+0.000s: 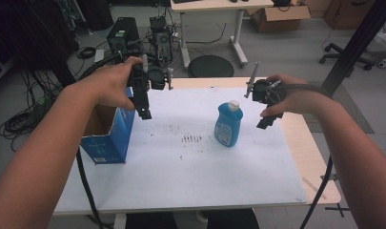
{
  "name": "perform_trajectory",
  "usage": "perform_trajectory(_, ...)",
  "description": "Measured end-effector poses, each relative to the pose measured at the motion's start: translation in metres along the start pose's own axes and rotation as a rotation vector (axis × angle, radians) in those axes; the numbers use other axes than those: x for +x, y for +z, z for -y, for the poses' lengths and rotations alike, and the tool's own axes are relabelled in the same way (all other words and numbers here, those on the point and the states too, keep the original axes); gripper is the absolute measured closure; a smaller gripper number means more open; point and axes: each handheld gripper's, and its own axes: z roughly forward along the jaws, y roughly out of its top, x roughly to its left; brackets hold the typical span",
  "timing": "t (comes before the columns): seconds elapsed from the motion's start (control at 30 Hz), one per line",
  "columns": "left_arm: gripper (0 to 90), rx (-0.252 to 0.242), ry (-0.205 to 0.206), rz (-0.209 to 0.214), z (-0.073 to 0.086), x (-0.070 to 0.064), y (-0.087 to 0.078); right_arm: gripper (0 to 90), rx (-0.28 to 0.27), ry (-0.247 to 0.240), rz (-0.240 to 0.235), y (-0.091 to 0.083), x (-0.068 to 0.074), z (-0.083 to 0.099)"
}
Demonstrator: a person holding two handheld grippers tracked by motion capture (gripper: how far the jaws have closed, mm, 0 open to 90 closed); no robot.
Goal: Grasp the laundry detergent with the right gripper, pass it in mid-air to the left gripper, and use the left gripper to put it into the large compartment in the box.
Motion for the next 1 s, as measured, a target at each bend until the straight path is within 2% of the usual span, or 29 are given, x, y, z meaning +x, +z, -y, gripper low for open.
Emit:
perform_trajectory(0.17, 0.4, -0.006, -0.004, 0.0, -0.001, 0.001, 0.001, 4.9, -0.005, 0.01, -0.001, -0.001, -0.001, 0.002)
perform_trajectory(0.3, 0.4, 0.007, 0.005, -0.002, -0.002, 0.0, 0.002, 4.8, -0.01, 0.014, 0.001, -0.001, -0.001, 0.002)
perform_trajectory(0.43, 0.4, -0.011, 0.004, -0.001, 0.001, -0.003, 0.002, 4.8, -0.015, 0.014, 0.002, -0.001, 0.0, 0.0)
perform_trajectory(0.57, 0.4, 0.008, 0.009, 0.001, 0.003, -0.005, 0.003, 4.8, -0.012, 0.021, 0.0, 0.001, 0.002, -0.002)
perform_trajectory(0.8, 0.4, 0.003, 0.011, 0.003, 0.006, -0.007, 0.003, 4.8, -0.05, 0.054, -0.006, 0.005, 0.005, 0.0)
perform_trajectory(1.0, 0.4, -0.003, 0.01, 0.003, 0.009, -0.009, 0.005, 4.9, -0.112, 0.08, -0.01, 0.009, 0.008, 0.008)
